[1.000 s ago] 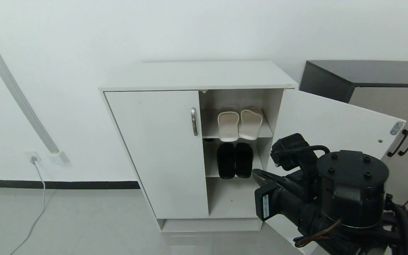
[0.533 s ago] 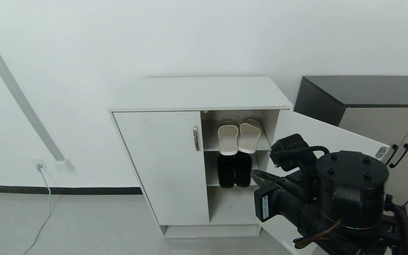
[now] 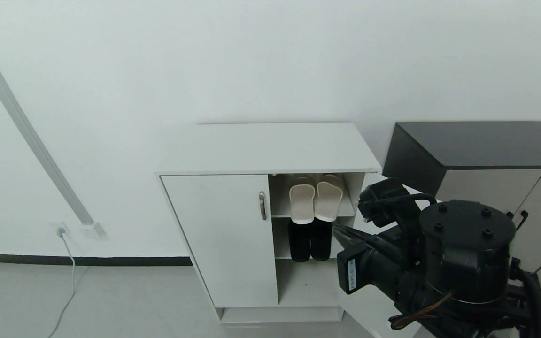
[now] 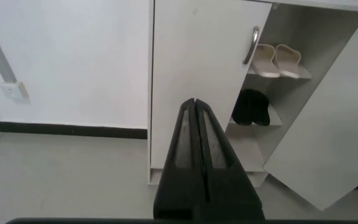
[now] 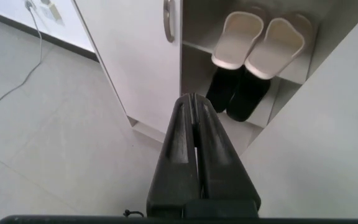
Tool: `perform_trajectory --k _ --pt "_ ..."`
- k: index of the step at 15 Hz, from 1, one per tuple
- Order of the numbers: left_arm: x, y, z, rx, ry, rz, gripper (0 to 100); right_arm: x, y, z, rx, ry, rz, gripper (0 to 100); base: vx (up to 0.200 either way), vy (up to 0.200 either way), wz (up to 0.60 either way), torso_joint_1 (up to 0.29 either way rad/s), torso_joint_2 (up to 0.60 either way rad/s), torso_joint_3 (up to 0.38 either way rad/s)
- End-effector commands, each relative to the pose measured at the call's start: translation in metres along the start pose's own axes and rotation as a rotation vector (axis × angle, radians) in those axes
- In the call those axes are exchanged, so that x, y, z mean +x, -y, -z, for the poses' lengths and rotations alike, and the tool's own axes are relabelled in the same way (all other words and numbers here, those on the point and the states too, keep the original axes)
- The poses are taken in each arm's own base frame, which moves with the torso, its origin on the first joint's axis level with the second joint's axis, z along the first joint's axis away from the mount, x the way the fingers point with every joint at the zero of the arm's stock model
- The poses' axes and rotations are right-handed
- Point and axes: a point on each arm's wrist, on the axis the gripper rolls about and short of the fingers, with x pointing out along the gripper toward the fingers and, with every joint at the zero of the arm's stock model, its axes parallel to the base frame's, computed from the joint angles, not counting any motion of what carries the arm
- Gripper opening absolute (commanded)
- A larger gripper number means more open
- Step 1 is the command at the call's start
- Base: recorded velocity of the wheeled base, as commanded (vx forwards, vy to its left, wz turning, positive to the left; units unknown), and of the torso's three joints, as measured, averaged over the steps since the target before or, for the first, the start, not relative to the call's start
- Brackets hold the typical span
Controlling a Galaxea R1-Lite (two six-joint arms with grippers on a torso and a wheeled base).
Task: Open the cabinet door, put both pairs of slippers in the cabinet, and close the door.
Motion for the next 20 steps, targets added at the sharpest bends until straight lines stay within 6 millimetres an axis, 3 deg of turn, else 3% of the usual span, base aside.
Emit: perform_trajectory --k 1,12,20 --pt "0.0001 0.0 0.0 0.0 -0.001 0.0 0 0.0002 -0.0002 0.0008 -0.001 -0.002 0.0 0 0.0 0.0 0.0 0.246 -0.57 -0.32" --pt "0.0001 0.0 0.0 0.001 -0.001 0.0 0 0.0005 0.0022 0.0019 -0.002 -0.007 0.003 0 0.0 0.0 0.0 0.212 -0.48 -0.263" --pt "0.0 0.0 -0.0004 0.0 0.0 0.0 0 0.004 0.0036 0.0072 -0.013 -0.027 0.002 0 0.0 0.0 -0.07 0.005 -0.01 -0.005"
